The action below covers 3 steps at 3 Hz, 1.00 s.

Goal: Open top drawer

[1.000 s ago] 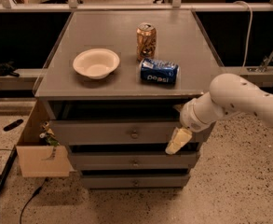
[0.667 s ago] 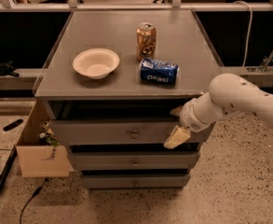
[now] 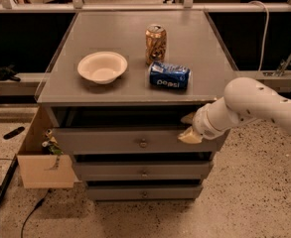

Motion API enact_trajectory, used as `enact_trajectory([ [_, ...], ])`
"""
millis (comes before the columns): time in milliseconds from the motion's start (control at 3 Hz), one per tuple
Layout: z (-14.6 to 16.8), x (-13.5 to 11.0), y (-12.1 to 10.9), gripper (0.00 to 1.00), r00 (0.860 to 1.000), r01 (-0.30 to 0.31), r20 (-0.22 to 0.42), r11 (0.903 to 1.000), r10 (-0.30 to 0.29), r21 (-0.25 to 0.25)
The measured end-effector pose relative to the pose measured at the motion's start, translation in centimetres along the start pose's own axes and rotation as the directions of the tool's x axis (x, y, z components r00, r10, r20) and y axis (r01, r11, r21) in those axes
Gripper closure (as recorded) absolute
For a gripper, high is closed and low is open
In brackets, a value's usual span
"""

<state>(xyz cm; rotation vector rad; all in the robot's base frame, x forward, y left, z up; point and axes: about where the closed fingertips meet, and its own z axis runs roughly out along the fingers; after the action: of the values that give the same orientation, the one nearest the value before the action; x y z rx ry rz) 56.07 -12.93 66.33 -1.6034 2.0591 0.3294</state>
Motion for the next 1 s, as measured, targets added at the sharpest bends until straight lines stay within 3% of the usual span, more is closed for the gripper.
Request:
enact_trajectory([
  [333,0.0,0.0,0.0,0.93,1.0,0.0,0.0,1.0,0.0,0.0],
  [667,0.0,0.0,0.0,1.0,1.0,0.0,0.0,1.0,0.0,0.0],
  [1000,-0.22,0.0,0.0,1.0,1.0,-0.006,-0.003,1.0,0.006,-0.004],
])
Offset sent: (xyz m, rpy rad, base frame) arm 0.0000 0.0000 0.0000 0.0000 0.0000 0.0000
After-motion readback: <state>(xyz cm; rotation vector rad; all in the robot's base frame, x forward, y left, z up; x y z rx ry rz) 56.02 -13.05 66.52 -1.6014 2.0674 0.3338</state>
